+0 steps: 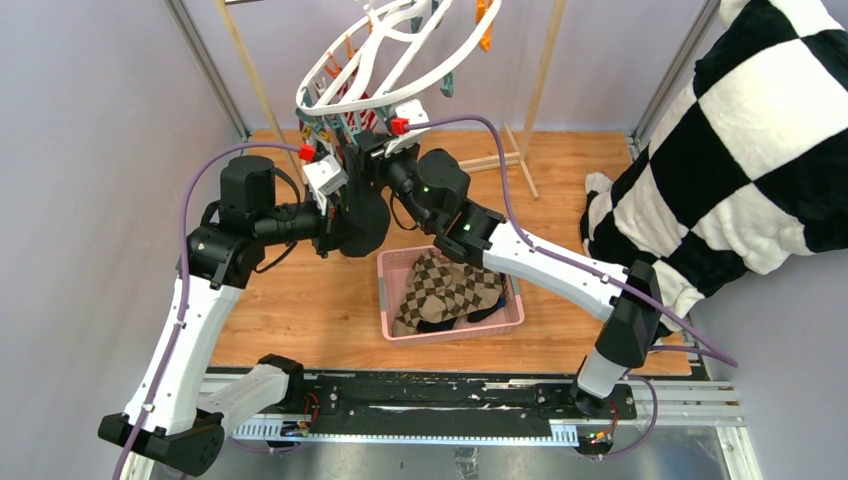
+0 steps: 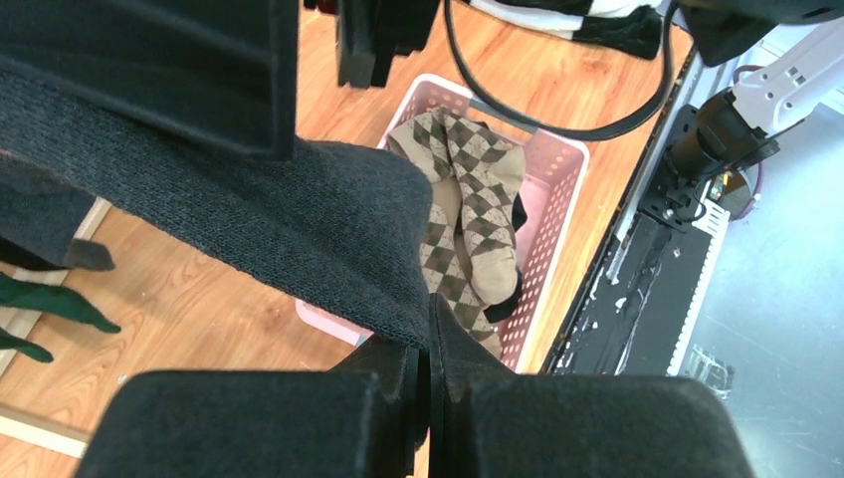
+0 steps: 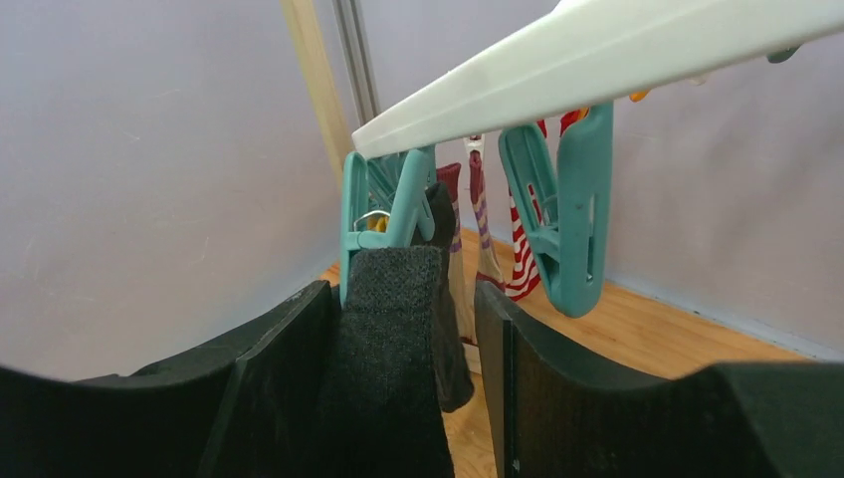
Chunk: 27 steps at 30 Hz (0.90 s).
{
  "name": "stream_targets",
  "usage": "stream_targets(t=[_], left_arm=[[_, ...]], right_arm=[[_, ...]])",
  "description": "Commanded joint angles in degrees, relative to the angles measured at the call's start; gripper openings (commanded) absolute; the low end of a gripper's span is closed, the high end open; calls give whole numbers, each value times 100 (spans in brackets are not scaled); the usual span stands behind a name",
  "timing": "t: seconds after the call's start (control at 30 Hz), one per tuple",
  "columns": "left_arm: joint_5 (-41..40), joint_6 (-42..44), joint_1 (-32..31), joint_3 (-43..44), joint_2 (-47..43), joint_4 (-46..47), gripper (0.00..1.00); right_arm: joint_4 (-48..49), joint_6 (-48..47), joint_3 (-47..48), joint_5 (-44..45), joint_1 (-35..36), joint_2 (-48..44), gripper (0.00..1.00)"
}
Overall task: Remove the socks clipped to the hanger
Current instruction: Remove the sock from the hanger.
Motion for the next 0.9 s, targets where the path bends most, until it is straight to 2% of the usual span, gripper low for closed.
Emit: stream_targets(t=[0.0, 0.3, 0.6, 0.77, 0.87], left_arm=[[42, -59, -82, 179, 10, -114, 0], [-11, -83, -100, 174, -45, -114, 0], [-9, -119, -100, 221, -97, -115, 0], [-2, -116, -100, 225, -115, -114, 0], [-24, -110, -100, 217, -120, -114, 0]], right_arm=[[463, -119, -16, 149, 68, 105, 59], [393, -314, 984, 122, 50, 671, 55], [237, -664, 1391, 148, -39, 900, 50], [213, -694, 1397, 112, -73, 878, 41], [173, -677, 1435, 71, -96, 874, 31]])
